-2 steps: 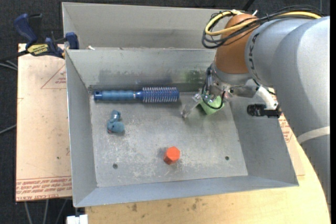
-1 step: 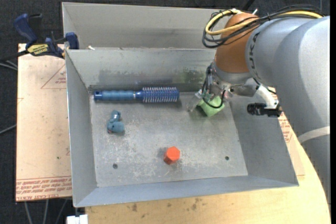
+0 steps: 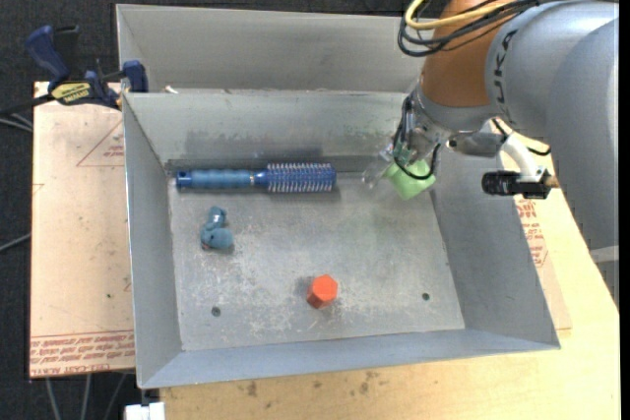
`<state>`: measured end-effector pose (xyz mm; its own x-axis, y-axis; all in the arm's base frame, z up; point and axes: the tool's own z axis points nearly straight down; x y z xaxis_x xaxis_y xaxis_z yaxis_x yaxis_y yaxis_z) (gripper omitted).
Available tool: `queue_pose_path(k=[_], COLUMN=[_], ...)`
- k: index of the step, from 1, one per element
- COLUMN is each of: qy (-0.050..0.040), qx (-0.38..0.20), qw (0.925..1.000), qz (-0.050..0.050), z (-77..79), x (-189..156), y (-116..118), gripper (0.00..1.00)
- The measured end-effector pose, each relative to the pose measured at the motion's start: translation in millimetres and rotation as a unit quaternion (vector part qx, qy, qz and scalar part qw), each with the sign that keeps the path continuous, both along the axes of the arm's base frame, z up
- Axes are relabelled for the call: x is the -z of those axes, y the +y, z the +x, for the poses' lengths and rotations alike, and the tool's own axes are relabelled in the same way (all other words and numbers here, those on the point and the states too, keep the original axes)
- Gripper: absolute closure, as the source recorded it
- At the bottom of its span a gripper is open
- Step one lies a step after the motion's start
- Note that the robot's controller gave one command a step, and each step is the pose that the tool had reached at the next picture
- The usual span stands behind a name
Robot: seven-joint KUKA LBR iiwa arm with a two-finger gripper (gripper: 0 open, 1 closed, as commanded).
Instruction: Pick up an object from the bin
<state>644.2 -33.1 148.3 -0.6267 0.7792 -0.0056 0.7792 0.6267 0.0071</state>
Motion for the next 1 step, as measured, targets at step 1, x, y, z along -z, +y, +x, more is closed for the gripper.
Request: queue_pose_path(k=[1], qy=[0.0006], qx=[-0.201], qw=[0.9796], qz=[-0.003], z=[-16.8], x=[-78.4], y=[-19.5], gripper=[1.00])
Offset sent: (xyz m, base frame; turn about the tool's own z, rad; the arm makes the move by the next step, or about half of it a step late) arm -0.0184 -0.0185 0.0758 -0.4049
